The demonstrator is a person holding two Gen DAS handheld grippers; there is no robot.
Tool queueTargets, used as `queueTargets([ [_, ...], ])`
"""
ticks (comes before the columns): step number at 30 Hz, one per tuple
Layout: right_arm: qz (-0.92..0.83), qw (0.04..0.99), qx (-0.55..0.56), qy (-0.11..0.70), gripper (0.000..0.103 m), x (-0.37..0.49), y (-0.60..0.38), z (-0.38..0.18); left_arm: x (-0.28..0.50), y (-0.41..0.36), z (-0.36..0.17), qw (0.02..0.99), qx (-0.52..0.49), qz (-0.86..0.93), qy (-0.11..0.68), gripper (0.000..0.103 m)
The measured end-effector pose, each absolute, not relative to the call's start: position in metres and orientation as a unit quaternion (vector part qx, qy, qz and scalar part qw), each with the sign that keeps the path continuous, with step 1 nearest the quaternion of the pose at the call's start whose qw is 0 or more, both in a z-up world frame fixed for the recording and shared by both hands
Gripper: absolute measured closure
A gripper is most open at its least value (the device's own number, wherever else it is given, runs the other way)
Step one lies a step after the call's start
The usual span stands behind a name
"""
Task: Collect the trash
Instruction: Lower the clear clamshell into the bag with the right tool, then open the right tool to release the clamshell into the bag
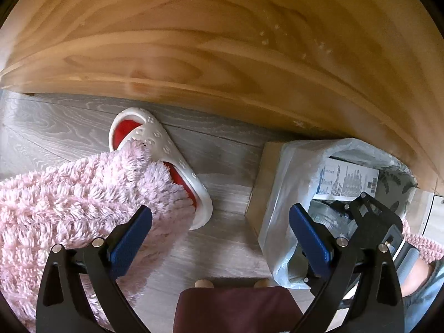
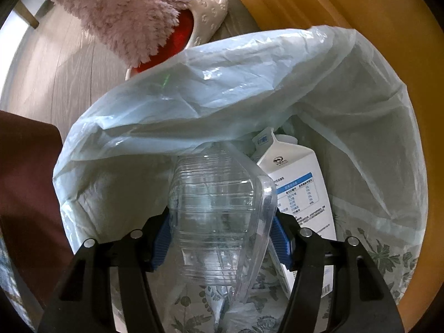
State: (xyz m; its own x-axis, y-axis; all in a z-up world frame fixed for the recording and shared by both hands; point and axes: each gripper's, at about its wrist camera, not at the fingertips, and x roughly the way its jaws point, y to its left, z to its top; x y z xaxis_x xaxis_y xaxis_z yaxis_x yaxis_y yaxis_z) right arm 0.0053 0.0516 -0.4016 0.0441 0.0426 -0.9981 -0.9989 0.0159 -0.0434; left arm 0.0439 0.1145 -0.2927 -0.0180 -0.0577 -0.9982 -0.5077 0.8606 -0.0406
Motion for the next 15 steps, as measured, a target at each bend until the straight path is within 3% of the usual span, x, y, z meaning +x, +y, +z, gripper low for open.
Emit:
queueTargets([
  [15, 0.482, 0.548, -0.412, 0.545, 0.036, 0.037, 0.044, -0.373, 0.043, 0.114, -0.292, 0.672, -0.216, 0.161, 0.69, 0.007],
])
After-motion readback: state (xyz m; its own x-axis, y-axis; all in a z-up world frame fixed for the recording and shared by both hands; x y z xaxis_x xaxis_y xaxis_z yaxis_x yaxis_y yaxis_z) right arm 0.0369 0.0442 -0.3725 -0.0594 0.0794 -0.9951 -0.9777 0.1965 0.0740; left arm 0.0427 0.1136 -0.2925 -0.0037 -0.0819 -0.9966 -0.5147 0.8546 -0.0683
